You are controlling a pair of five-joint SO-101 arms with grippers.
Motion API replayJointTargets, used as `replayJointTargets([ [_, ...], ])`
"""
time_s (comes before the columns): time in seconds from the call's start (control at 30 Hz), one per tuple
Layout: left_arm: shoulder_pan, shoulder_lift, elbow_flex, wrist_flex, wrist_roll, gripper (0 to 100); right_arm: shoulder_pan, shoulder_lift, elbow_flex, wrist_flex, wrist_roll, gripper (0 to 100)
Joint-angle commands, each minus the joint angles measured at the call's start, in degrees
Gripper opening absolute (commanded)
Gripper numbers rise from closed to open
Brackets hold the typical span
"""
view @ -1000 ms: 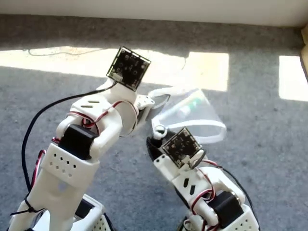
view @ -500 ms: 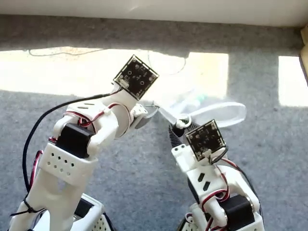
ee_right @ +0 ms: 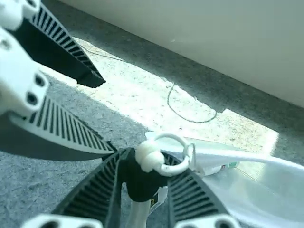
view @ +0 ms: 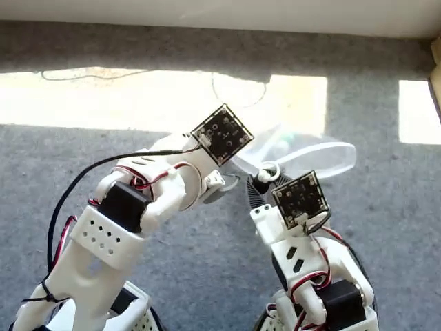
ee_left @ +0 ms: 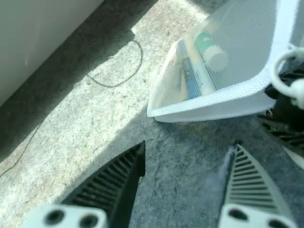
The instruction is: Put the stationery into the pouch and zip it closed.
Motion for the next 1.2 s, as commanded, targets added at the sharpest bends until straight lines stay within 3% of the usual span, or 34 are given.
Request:
replayJointTargets([
  [0.0,2.42,-1.01,1.19,-2.02,-0.62,27,1.10,-0.04,-3.65,0.04,0.44,0.8],
  [0.3,6.37,-1.01,10.33,-16.35,-0.35,27,1.01,-0.04,-3.65,0.04,0.18,0.8],
  [0.5,6.11,-0.66,13.93,-25.41,5.89,27,0.84,-0.04,-3.65,0.04,0.09,0.8],
  [0.83,8.66,-0.48,22.46,-40.00,6.07,27,0.66,-6.64,-3.65,1.71,0.09,0.8],
  [1.17,13.05,-0.92,27.56,-49.41,5.80,15,0.66,-8.66,-3.21,1.36,0.09,0.8],
])
